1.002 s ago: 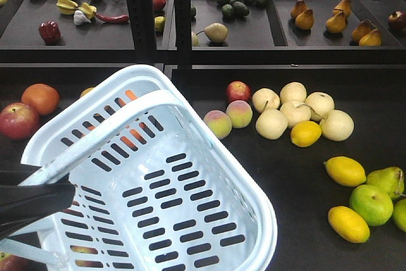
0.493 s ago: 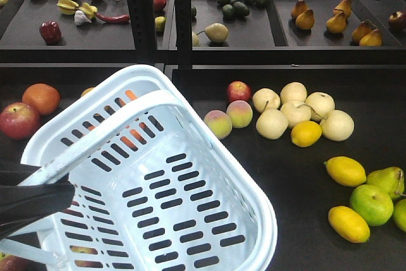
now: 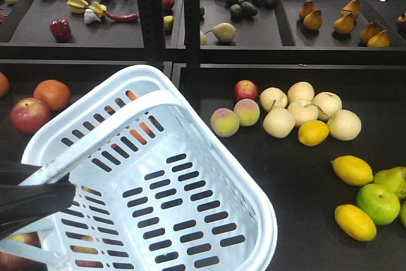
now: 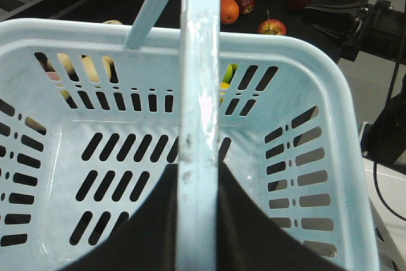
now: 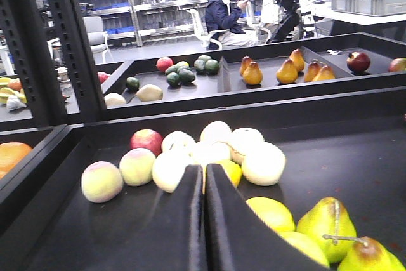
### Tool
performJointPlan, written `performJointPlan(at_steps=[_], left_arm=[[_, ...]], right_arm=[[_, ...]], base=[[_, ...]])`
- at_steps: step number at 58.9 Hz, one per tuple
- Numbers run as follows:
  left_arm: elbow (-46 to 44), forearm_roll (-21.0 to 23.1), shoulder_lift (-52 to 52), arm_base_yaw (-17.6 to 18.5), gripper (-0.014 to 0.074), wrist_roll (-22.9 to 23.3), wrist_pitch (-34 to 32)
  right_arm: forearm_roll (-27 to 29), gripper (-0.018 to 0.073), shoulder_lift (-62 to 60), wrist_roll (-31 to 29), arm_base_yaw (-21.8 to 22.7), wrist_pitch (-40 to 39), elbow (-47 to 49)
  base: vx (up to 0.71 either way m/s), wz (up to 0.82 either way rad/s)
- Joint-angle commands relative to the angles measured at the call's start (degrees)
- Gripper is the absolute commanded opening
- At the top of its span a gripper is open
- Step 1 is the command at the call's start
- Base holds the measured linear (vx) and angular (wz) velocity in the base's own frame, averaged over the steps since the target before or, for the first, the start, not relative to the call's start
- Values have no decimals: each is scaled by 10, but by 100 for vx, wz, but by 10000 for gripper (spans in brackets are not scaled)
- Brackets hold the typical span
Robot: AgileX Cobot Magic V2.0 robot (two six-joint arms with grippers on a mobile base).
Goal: Pick three apples into basket with both arms
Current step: 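Hold the basket in the left gripper while turning the base away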
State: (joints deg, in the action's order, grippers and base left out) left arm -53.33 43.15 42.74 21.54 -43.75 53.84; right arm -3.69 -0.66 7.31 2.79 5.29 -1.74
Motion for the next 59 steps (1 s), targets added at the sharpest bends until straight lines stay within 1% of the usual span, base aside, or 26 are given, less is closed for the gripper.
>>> performJointPlan(at_steps=[1, 28, 59], left_arm=[[-17, 36, -3, 3, -6, 2, -42], [-17, 36, -3, 3, -6, 2, -42], [-17, 36, -3, 3, -6, 2, -42]], right_arm=[[-5, -9, -7, -5, 2, -42, -6], [-5, -9, -7, -5, 2, -42, -6], [-5, -9, -7, -5, 2, -42, -6]], base=[[-5, 10], [-6, 24], [-12, 46]])
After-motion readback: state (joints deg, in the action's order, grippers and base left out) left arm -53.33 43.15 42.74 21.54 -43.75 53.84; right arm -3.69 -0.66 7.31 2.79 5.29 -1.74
